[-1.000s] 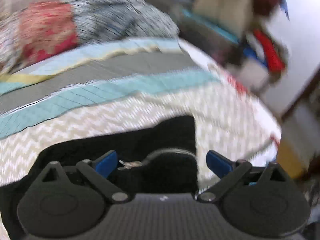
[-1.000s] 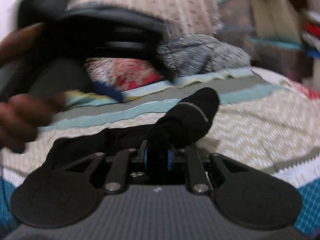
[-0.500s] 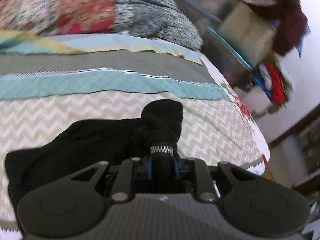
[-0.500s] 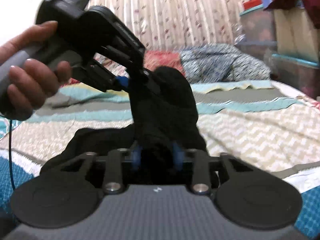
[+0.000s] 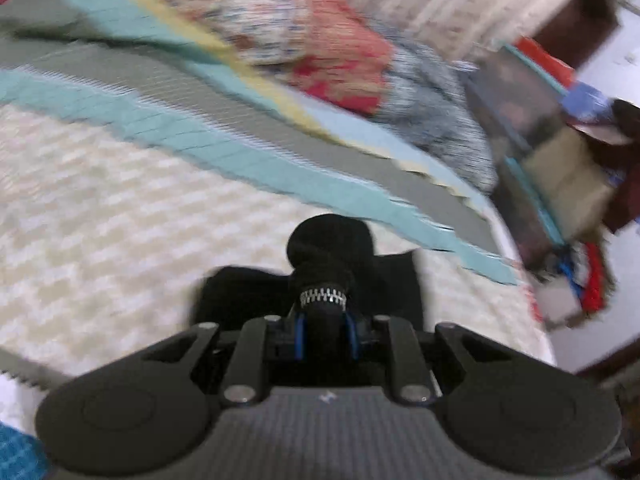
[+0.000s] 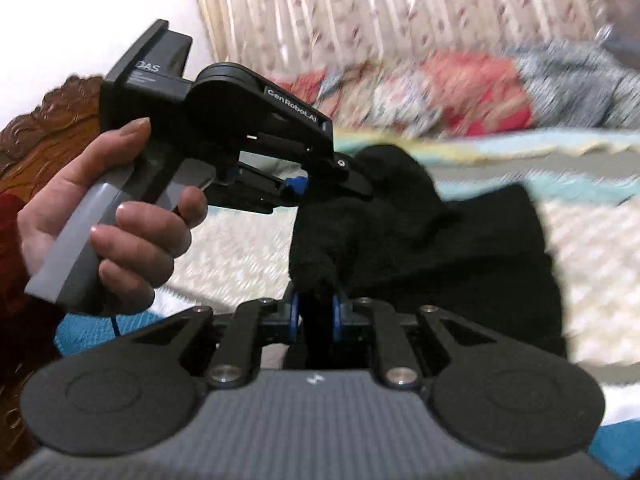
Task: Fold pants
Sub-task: 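Fold the leg end over toward the waistband with both grippers and release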
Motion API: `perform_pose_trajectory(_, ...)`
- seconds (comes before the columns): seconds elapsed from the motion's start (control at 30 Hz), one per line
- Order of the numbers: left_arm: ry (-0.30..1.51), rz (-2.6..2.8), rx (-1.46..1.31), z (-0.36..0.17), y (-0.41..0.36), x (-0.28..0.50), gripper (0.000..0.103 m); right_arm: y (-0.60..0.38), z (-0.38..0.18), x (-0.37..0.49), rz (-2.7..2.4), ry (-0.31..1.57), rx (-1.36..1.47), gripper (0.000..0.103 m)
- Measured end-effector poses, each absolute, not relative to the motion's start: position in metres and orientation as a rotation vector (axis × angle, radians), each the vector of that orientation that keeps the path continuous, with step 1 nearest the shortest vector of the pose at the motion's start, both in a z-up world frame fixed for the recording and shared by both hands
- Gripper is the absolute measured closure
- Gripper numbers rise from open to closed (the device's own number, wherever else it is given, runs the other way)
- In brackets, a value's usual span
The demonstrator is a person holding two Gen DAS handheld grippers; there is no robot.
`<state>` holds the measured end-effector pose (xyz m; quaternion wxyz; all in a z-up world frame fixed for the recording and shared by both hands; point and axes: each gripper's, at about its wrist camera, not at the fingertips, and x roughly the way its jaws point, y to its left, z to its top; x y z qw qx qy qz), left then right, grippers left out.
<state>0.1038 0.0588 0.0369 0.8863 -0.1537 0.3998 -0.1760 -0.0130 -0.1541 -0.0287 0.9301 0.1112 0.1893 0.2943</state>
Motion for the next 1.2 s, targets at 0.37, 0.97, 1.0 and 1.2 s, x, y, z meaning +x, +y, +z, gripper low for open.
perform_pose_trajectory(0.37, 0.877, -0.226, -0.426, -0.012, 0.101, 0.105, 0.053, -0.166, -0.032, -0.024, 0.677, 0.429, 0.245, 0.060)
perform_pose_trajectory(0.97, 0.844, -0.224, -0.191, -0.026, 0.054, 0.067, 0.029, -0.259, -0.089, -0.021, 0.277, 0.665, 0.449, 0.087)
perform_pose_trajectory(1.0, 0.832, -0.238, -0.202, -0.022, 0.056, 0.066, 0.028, -0.253, -0.083, -0.021, 0.281, 0.651, 0.445, 0.084)
perform_pose_trajectory(1.2, 0.781, -0.200, -0.138, -0.004, 0.064, 0.045, 0.022, -0.268, -0.075, -0.042, 0.296, 0.568, 0.523, 0.073)
